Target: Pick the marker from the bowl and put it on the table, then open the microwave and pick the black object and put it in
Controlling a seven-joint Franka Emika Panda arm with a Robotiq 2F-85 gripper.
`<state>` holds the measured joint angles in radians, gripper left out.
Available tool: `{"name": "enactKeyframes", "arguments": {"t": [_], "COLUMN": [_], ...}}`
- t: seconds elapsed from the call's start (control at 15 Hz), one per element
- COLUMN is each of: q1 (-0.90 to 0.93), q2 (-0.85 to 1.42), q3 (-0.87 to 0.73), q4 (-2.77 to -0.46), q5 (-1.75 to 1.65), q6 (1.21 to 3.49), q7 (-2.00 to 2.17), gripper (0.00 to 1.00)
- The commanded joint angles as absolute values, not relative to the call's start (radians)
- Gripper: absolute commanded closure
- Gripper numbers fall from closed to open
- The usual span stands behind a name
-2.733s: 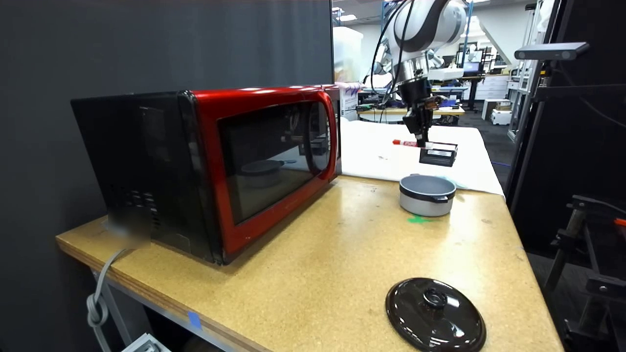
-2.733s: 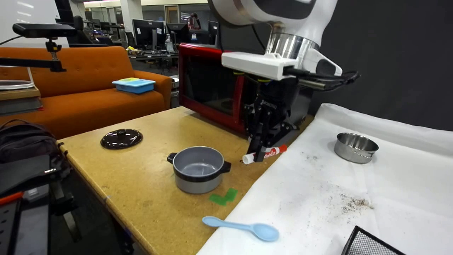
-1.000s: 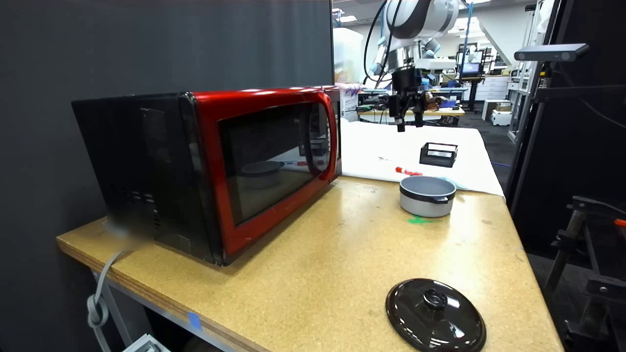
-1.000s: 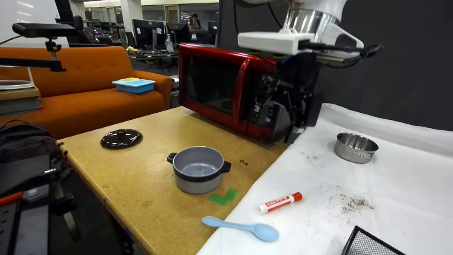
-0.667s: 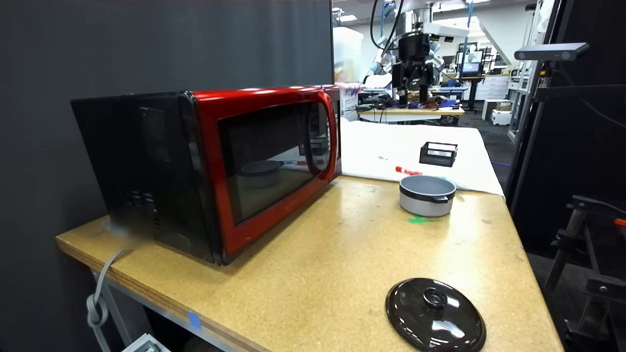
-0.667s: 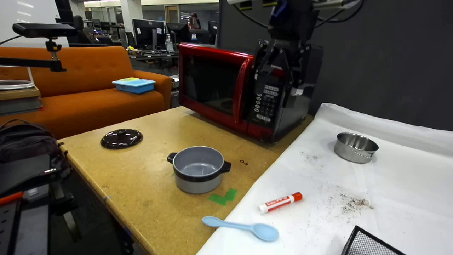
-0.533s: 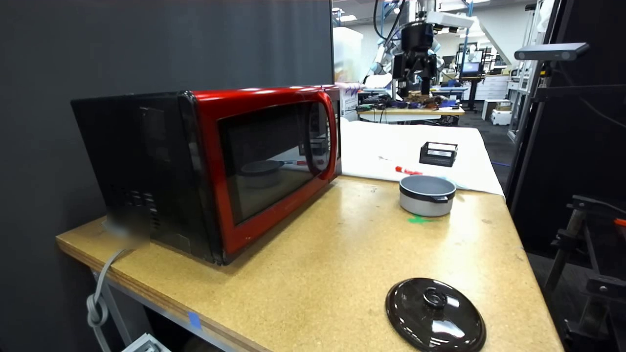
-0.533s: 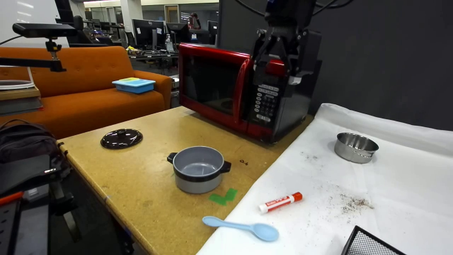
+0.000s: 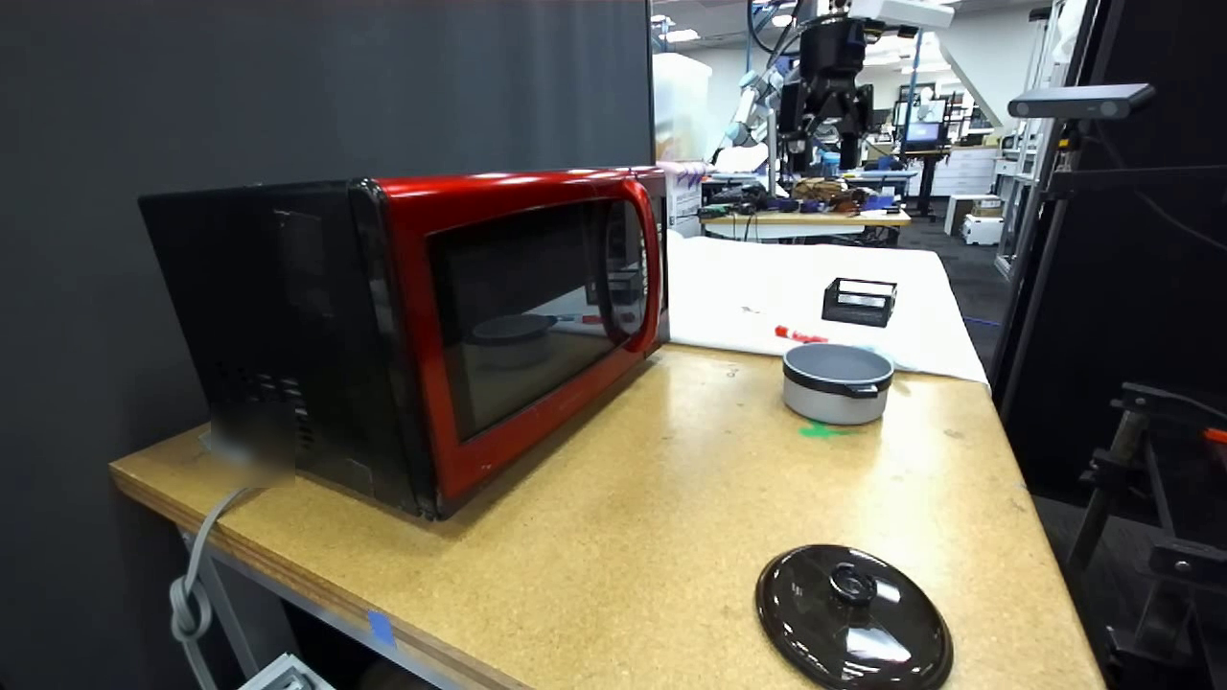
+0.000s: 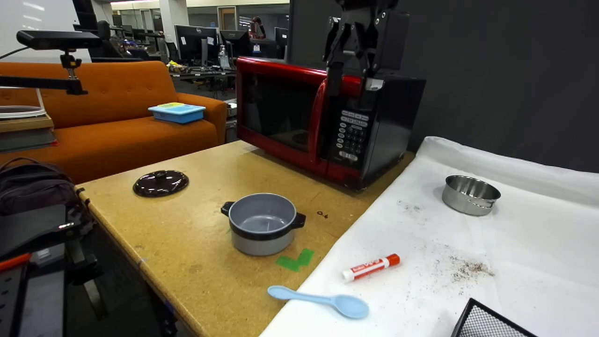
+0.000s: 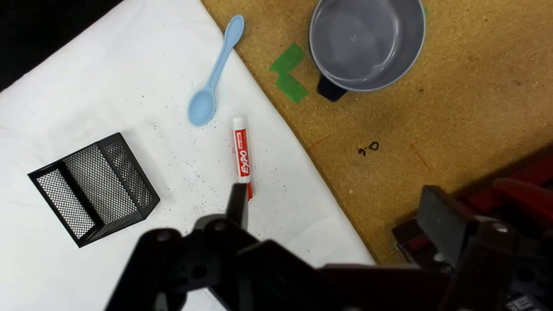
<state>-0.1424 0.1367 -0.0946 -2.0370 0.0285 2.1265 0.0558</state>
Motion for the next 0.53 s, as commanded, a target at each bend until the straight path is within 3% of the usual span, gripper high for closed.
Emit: {"name": "enactKeyframes", "arguments": {"t": [0.0,0.47], "q1": [-0.134,-0.116], "q2": [0.137,0.144], "q3": [-0.104,-0.097], "q4": [-2.036,-2.052], "q5": [0.03,0.131], "q6": [2.125,2.163], "q7": [0.055,0.234], "gripper": [0.0,0.0]}}
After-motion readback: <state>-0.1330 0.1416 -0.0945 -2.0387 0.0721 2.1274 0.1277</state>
